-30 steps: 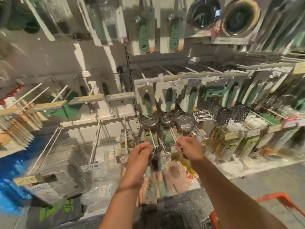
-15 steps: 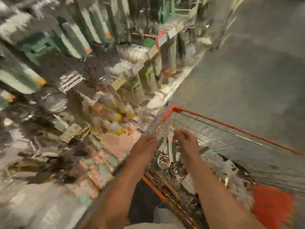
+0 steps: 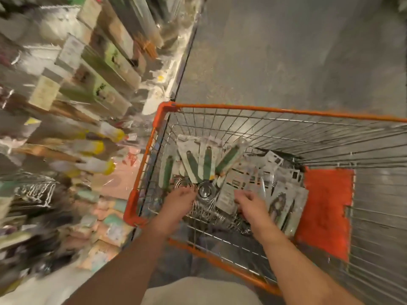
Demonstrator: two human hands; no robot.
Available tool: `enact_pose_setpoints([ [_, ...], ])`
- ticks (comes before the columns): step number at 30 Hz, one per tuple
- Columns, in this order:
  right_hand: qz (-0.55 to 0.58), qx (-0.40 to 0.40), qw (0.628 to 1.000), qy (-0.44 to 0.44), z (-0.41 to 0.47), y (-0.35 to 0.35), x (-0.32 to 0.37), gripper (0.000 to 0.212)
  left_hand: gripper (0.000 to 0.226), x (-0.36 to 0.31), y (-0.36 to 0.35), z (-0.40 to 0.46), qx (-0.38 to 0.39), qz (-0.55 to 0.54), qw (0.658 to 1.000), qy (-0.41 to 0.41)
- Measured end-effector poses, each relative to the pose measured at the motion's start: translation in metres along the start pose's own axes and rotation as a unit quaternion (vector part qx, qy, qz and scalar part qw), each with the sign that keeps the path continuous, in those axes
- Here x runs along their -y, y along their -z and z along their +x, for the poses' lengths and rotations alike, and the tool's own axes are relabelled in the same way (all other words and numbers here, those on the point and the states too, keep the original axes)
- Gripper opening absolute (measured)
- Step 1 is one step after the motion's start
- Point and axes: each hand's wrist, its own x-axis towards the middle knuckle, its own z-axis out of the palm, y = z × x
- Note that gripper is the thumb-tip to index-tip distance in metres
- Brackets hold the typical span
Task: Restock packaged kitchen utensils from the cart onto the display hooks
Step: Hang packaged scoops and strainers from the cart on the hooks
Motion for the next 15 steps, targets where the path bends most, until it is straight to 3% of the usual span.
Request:
enact_pose_setpoints([
  [5, 0.0, -0.014, 1.0, -0.025, 0.024, -0.015, -0.012, 0.015, 0.003, 0.01, 0.005, 0.04, 0.007, 0.048, 0.999, 0.002],
  [10, -0.039, 0.004, 0.999, -0.028, 0.048, -0.04, -0.005, 0.008, 0.029, 0.004, 0.01, 0.079, -0.022, 0.029, 0.999, -0.004],
  [15, -0.096, 0.011, 0.995, -0.013, 0.077, -0.066, 0.011, 0.052, 0.039, 0.005, 0.021, 0.11, -0.009, 0.042, 0.999, -0.003],
])
